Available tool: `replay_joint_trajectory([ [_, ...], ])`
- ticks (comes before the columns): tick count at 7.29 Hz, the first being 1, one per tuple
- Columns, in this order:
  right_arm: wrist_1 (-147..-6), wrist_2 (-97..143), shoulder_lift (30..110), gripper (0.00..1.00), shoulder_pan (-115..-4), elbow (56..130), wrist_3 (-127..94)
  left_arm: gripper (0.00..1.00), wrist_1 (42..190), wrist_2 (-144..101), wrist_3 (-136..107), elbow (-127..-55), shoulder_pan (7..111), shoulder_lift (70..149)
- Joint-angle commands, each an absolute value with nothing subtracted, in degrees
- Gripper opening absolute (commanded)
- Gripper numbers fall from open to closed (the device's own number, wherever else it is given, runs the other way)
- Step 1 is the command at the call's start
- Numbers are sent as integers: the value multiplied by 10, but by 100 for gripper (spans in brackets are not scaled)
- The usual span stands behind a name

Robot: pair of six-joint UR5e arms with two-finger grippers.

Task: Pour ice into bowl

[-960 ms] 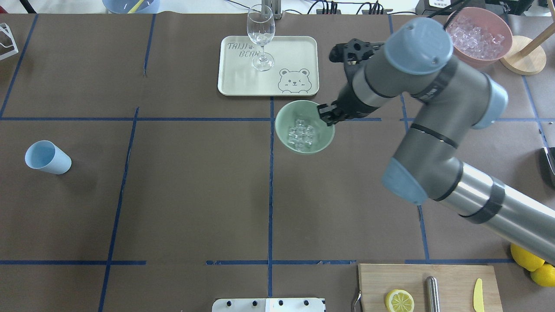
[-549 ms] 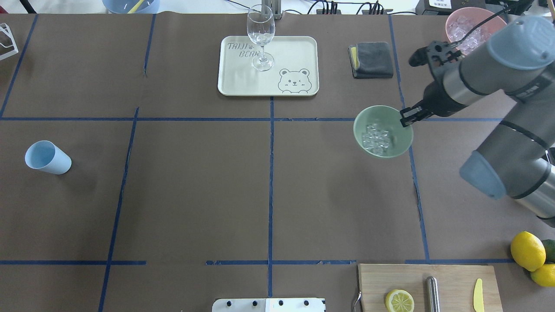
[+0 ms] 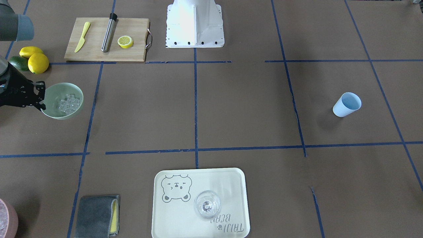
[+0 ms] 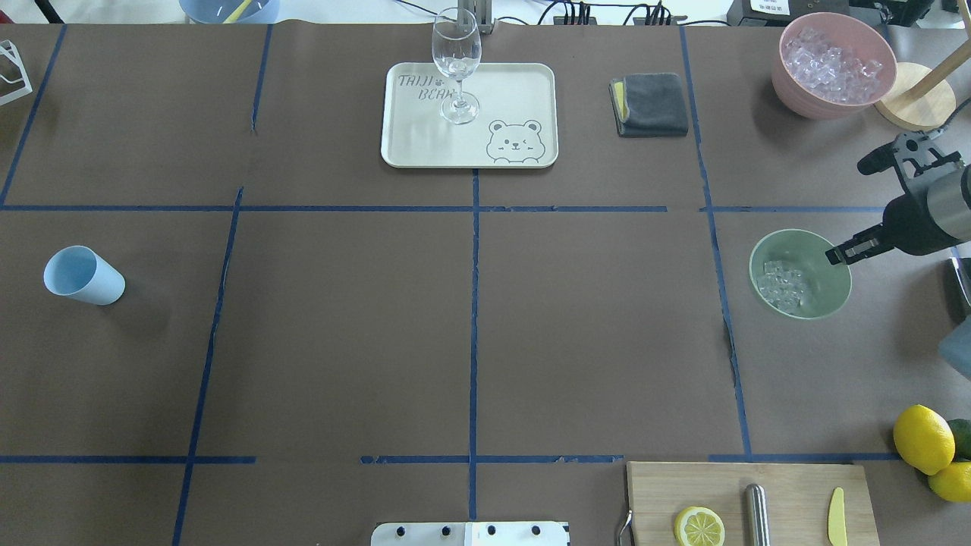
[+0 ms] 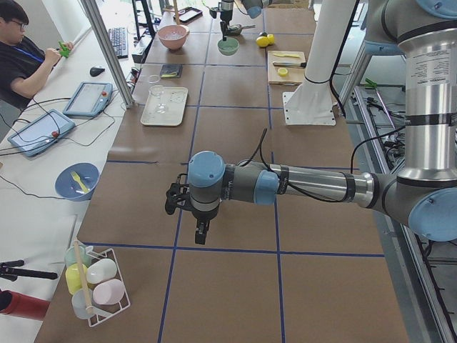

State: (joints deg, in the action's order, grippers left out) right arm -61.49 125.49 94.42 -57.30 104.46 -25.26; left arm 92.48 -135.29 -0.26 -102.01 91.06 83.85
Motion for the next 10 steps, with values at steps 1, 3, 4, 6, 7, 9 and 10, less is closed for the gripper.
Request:
replay_joint_trajectory([
  [1, -481, 1255, 974, 0, -573, 963, -258, 100, 925, -1353, -3, -1020, 911, 838],
  [3, -465, 1256, 971, 0, -572, 945, -262, 100, 925, -1353, -3, -1020, 911, 838],
  [4, -465, 1257, 971, 0, -572, 944, -262, 100, 925, -1353, -3, -1020, 911, 838],
  [6, -463, 1256, 968, 100, -577, 948, -264, 100, 925, -1353, -3, -1020, 911, 838],
  [7, -472, 1259, 962, 100, -602, 952, -263, 100, 925, -1354, -3, -1020, 911, 838],
  [9, -534, 1283, 963, 100, -689, 954, -195, 100, 924, -1354, -3, -1018, 911, 838],
  [10, -607, 1300, 961, 100, -749, 961, -114, 100, 924, -1354, -3, -1014, 911, 838],
])
